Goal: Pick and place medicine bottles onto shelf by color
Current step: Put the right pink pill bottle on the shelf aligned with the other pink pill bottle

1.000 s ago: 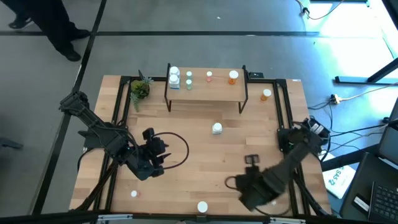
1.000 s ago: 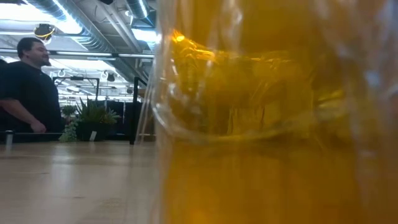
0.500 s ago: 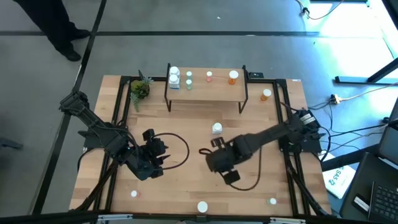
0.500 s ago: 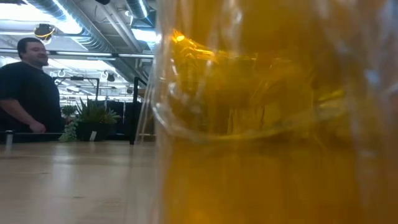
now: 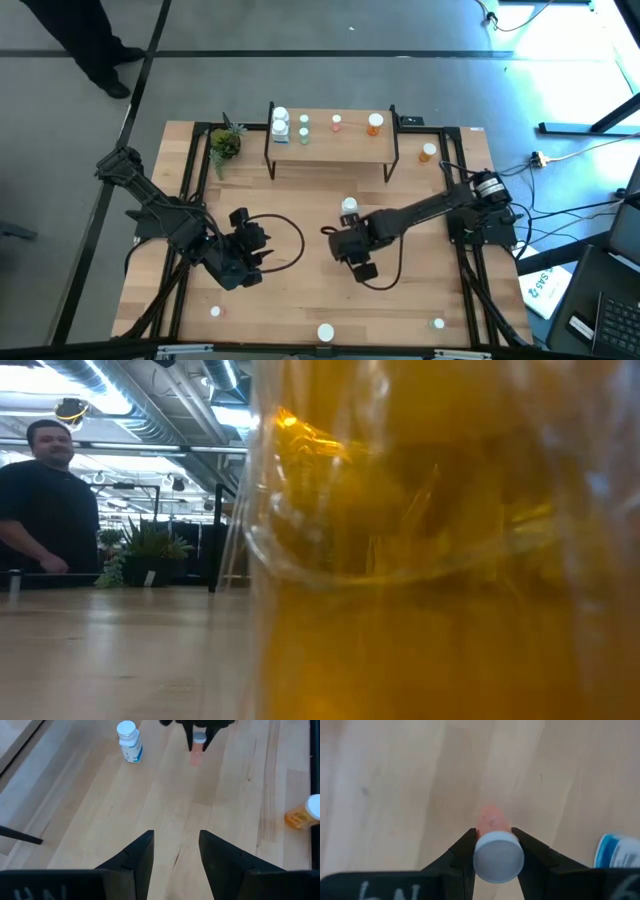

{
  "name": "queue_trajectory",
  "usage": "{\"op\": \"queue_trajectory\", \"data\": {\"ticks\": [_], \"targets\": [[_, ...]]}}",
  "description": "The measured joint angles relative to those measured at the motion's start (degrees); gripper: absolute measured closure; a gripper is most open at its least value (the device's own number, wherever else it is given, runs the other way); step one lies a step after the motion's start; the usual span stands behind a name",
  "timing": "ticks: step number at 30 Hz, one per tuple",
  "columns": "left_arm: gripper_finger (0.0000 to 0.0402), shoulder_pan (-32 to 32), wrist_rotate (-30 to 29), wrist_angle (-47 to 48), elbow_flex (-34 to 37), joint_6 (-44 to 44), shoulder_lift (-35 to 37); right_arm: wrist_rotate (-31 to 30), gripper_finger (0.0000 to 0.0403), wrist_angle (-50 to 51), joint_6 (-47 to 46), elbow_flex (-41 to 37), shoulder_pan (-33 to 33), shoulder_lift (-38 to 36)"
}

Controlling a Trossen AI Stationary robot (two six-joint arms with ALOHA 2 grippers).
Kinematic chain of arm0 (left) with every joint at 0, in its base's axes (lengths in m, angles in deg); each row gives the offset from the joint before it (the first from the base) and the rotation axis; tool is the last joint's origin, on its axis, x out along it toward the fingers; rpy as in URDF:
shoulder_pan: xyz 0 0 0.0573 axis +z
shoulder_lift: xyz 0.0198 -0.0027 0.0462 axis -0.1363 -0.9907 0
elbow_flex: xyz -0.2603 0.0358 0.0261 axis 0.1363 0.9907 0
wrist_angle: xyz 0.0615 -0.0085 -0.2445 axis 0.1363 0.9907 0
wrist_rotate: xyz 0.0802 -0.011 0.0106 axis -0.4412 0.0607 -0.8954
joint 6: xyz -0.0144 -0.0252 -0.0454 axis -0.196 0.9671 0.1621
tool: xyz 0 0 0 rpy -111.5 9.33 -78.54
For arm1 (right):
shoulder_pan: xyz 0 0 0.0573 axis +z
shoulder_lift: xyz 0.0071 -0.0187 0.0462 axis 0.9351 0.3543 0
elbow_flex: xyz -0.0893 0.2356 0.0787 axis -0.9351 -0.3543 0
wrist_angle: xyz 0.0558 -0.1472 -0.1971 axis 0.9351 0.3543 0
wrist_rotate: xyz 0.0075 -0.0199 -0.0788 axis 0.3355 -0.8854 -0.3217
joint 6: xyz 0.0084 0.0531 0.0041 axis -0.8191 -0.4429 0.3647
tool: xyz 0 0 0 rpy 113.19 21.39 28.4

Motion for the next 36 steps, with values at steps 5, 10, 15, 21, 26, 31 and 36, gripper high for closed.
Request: {"op": "queue_trajectory", "data": {"ticks": [5,10,15,21,26,31,36], "targets": [[0.0252,0.00,0.00,0.02,0.01,0.02,0.00,-0.04,0.0291,0.35,-3.53,-2.13,-0.57,0.00],[0.0252,0.00,0.00,0.00,0.01,-0.05,0.00,-0.02,0.0291,4.16,-9.21,-2.34,-1.15,0.00],[0.0252,0.02,0.00,0.02,0.02,-0.11,0.00,-0.09,0.0291,5.68,-13.54,-2.34,-1.94,0.00],[0.0252,0.02,0.00,0.02,0.02,-0.09,0.00,-0.05,0.0289,5.82,-16.48,-2.34,-2.90,0.00],[0.0252,0.00,-0.01,0.00,0.02,-0.09,0.00,-0.07,0.0285,5.82,-16.53,-2.34,-3.61,0.00],[0.0252,0.00,0.00,0.00,0.02,-0.11,0.00,-0.28,0.0285,5.92,-16.51,-2.34,-4.07,0.44],[0.0252,0.00,0.00,0.04,0.02,-0.11,0.00,-1.73,0.0284,5.58,-16.44,-3.26,-4.16,1.05]]}}
